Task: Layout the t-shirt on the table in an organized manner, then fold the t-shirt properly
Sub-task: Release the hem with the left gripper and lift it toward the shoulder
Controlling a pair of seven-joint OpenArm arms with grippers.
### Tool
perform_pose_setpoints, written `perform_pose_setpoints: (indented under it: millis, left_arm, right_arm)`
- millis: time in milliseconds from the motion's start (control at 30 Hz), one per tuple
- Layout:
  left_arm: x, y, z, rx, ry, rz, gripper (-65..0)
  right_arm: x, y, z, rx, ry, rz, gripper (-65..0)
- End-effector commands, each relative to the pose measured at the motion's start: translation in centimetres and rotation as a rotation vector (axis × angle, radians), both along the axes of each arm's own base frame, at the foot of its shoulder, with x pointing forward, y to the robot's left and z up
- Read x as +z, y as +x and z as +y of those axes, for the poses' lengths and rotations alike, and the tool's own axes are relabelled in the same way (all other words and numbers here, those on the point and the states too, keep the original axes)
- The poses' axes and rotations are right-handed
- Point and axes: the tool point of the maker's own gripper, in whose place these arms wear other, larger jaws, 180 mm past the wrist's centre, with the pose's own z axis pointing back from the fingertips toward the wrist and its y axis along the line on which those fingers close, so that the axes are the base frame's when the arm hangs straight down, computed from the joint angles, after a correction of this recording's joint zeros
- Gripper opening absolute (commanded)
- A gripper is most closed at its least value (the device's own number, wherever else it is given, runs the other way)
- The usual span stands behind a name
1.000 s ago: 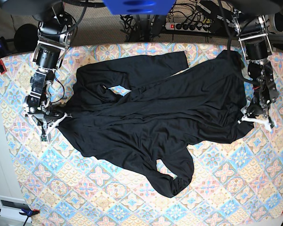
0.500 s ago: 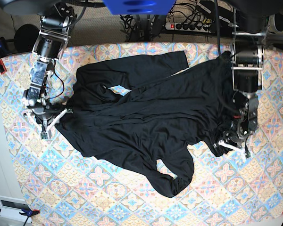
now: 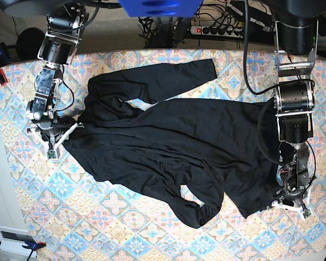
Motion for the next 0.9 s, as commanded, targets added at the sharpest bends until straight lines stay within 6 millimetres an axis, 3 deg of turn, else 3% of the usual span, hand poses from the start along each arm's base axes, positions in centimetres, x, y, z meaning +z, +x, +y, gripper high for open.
perform_pose_setpoints:
  millis: [0, 67, 200, 267, 533, 733, 867]
  left_arm:
    - [2.5, 0.8, 1.1, 0.026, 0.022, -0.047, -50.4]
    - [2.1, 0.0, 1.4, 0.063, 0.003, -0.021, -46.7]
    - [0.1, -2.2, 0.0, 0.012, -0.019, 0.025, -43.2]
    - [-0.3, -4.3, 0.2, 0.001, -0.055, 0.033, -42.5]
    - [-3.3, -14.0, -2.4, -0.049, -0.232, 0.142, -42.4]
    - [-4.7, -20.7, -3.8, -0.075, -0.294, 0.18, -42.4]
    - [-6.2, -23.9, -4.1, -0.071, -0.314, 0.226, -42.4]
  right_arm:
    - [2.0, 1.4, -0.6, 0.0, -0.016, -0.066, -53.5]
    - [2.0, 1.4, -0.6, 0.0, -0.016, -0.066, -53.5]
    - [1.3, 0.6, -0.6, 0.002, -0.016, -0.045, -53.5]
    - [0.9, 0.2, -0.6, 0.002, -0.016, -0.035, -53.4]
    - [-0.3, -1.1, -0.5, 0.006, -0.018, 0.0, -53.4]
    - [-0.3, -1.5, 3.1, 0.129, -0.048, 0.001, -53.4]
    - [-0.2, -2.2, 4.2, 0.168, -0.059, -0.003, -53.3]
